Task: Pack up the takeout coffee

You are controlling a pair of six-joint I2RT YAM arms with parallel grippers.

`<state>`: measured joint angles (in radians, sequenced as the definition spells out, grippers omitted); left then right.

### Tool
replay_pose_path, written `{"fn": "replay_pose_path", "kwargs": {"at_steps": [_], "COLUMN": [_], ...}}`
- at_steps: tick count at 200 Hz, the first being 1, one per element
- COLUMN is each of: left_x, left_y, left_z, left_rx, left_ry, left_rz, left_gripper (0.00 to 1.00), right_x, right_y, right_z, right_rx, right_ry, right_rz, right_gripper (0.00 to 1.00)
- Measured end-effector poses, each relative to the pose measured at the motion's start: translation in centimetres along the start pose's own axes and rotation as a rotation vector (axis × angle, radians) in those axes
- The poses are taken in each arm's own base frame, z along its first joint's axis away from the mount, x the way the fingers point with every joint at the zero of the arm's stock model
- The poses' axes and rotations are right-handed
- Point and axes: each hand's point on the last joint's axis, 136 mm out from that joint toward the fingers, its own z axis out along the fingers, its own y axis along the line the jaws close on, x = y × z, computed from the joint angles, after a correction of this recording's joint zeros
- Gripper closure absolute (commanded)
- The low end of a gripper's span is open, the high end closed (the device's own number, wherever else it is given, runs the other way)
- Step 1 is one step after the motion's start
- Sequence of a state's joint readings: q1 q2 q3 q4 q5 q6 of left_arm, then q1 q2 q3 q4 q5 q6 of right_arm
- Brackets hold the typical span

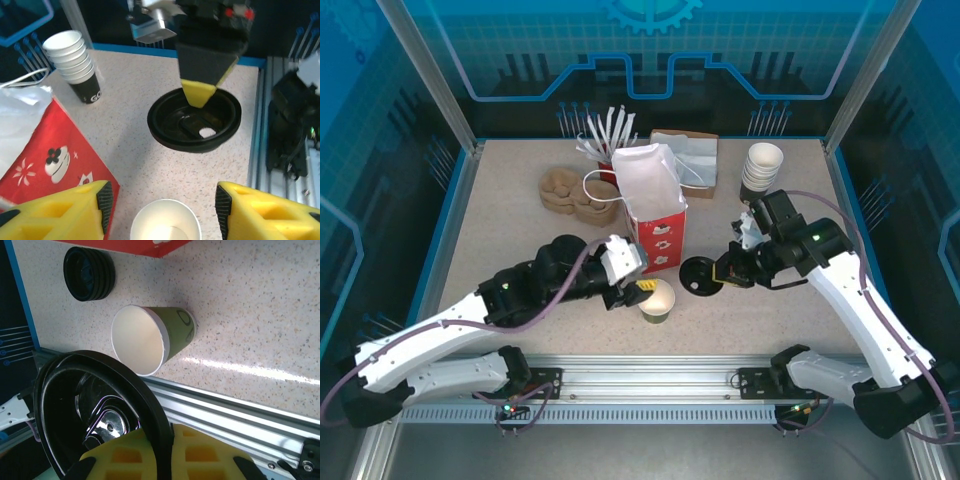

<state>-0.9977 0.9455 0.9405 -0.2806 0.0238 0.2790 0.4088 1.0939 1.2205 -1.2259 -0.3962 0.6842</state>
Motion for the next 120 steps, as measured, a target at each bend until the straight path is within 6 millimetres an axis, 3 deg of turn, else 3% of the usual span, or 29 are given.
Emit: {"fn": "replay_pose_path", "kwargs": {"at_steps": [88,120], "left_x": [0.9,1.1], "left_y": [-2.9,-3.2], "left_z": [3.4,4.1], "left_rx": [0.098,0.107], "left_ry": [0.005,0.009], "left_rz": [0.329,0.386], "left_gripper": [0.44,0.47], "right_x": [1.9,2.2], "right_y": [0.0,-0.2], "right_z": [1.0,1.3], "right_rx": [-0.041,-0.048], "right_ry": [0.167,0.187], "right_rz": [-0.001,-0.003], "right_gripper": [1.0,1.0]}}
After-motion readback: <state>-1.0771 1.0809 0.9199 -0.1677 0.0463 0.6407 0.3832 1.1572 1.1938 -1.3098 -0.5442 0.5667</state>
